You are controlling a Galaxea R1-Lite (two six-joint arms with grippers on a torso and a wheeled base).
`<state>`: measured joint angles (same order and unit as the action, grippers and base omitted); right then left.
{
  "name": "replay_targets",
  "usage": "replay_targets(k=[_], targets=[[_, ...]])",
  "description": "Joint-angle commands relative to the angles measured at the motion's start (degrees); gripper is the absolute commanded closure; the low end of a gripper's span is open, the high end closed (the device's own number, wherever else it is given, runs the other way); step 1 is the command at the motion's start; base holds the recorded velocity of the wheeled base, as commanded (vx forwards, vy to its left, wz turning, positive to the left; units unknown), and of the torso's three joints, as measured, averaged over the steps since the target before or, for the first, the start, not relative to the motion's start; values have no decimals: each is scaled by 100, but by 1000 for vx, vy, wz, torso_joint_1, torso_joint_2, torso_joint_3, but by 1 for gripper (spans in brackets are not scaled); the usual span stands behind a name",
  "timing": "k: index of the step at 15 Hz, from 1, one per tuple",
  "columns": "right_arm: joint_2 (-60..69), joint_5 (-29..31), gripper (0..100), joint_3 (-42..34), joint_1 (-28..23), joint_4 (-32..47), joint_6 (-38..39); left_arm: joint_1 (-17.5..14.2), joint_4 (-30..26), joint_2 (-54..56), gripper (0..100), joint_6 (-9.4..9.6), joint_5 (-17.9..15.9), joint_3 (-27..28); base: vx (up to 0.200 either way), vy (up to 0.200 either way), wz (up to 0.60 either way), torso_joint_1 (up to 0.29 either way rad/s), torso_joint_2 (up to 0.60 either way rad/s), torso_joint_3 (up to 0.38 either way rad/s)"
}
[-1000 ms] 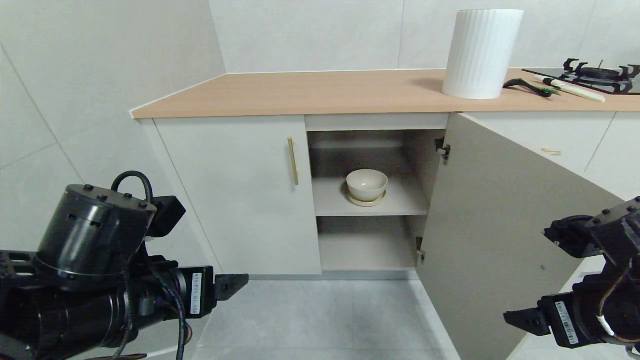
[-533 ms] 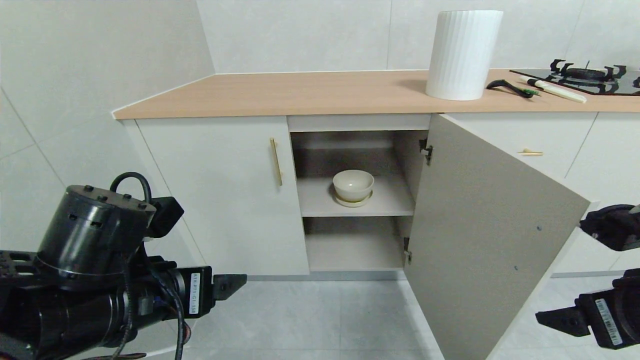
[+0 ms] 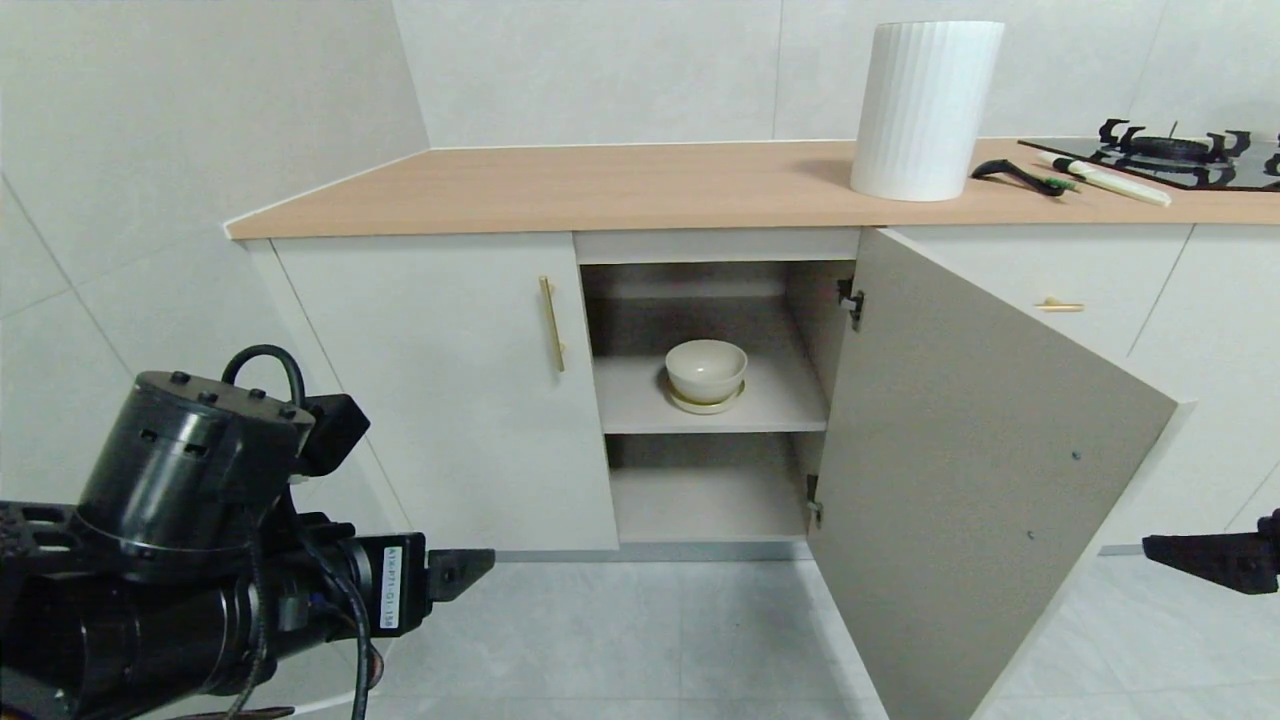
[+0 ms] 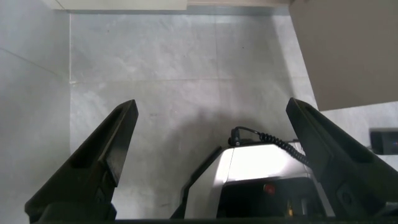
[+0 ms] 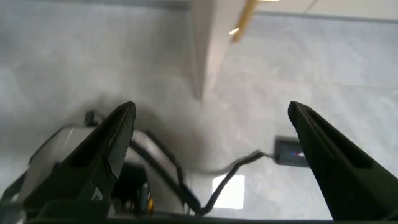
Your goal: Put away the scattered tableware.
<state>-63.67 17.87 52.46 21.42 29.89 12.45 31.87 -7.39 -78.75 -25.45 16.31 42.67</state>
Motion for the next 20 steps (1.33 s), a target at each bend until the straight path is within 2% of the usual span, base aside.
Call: replay_targets(k=[1,3,7,10,12,14,16,20], targets=[[-14,-3,0,54,-753,26,-348,4,0,-9,0,-3,4,5,0,0,0,0,0,0],[-207,6,0,19,-1456,34,-761,4,0,-9,0,-3,4,5,0,0,0,0,0,0],[-673,-29,0,10,-1949,-98,-876,4,0,-17,0,-12,-5,14,0,0,0,0,0,0],[-1394,-56,0,-122,-2300,-906,-832,4,0,0,0,-21,-5,14,0,0,0,0,0,0],[-1719,-100,0,-315,-2362,-1618,-752,4,0,9,0,-21,-5,22,0,0,0,0,0,0],[-2035,-328,0,-333,-2353,-2066,-313,4,0,0,0,-21,-5,22,0,0,0,0,0,0],[-2193,-627,0,-315,-2344,-2189,-172,4,0,9,0,-21,-5,22,0,0,0,0,0,0],[-2369,-759,0,-315,-2054,-2216,188,4,106,9,0,-30,-5,5,0,0,0,0,0,0]])
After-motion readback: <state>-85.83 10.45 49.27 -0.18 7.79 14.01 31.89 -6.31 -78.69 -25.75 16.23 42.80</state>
